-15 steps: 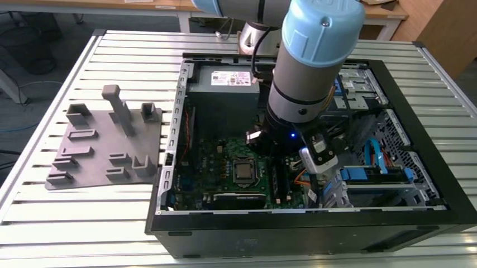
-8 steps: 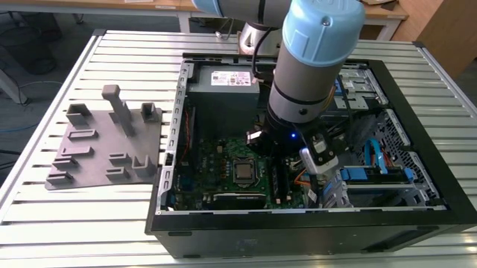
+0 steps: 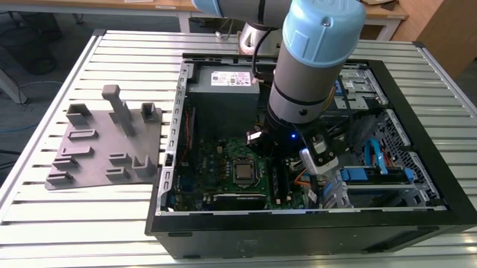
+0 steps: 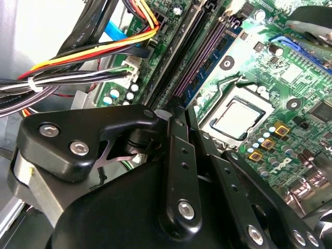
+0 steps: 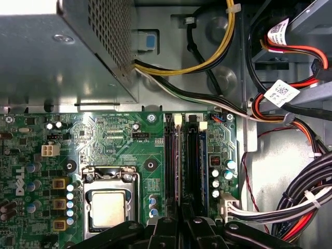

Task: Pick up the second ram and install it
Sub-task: 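Insert the second ram into the second slot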

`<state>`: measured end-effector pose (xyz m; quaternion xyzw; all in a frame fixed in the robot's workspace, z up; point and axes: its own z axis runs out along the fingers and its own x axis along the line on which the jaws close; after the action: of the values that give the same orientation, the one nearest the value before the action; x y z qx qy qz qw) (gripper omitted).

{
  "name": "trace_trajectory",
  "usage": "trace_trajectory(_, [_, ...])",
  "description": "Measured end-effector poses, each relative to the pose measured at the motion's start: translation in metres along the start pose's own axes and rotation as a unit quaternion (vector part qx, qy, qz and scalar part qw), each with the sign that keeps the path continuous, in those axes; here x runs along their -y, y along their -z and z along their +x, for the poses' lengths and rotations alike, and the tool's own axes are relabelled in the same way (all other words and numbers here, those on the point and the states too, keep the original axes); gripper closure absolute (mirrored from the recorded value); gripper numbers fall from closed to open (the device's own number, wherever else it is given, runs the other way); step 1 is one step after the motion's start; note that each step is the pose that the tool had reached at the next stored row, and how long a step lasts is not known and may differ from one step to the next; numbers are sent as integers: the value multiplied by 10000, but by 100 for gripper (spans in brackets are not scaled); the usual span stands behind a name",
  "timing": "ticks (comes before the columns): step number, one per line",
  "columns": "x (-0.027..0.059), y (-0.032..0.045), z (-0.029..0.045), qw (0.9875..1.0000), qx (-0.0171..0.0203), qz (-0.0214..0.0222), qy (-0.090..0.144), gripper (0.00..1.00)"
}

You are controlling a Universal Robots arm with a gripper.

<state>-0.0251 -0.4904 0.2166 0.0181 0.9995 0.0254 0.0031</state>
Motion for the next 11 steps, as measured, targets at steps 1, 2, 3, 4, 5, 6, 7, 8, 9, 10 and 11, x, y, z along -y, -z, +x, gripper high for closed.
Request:
trace_trajectory(1, [0,5,0,10000,0,1,0,86])
trace_trajectory(2, [0,13,0,10000,0,3,0,86])
trace_trajectory(3, [-2,21,0,10000,0,2,0,86])
trace_trajectory(4, [-4,27,-1,10000,0,2,1,86])
trace_trajectory(5, [-5,38,-1,10000,0,3,1,86])
trace_trajectory(6, [-7,48,-1,10000,0,2,1,86])
trace_trajectory(7, [-9,56,0,10000,0,1,2,86])
trace_trajectory(8, [-10,58,0,10000,0,0,2,86])
trace_trajectory(9, [-10,57,0,10000,0,-2,4,86])
trace_trajectory(10, [-9,58,-1,10000,0,-3,7,86])
trace_trajectory(11, [-9,58,-4,10000,-3,-3,12,86])
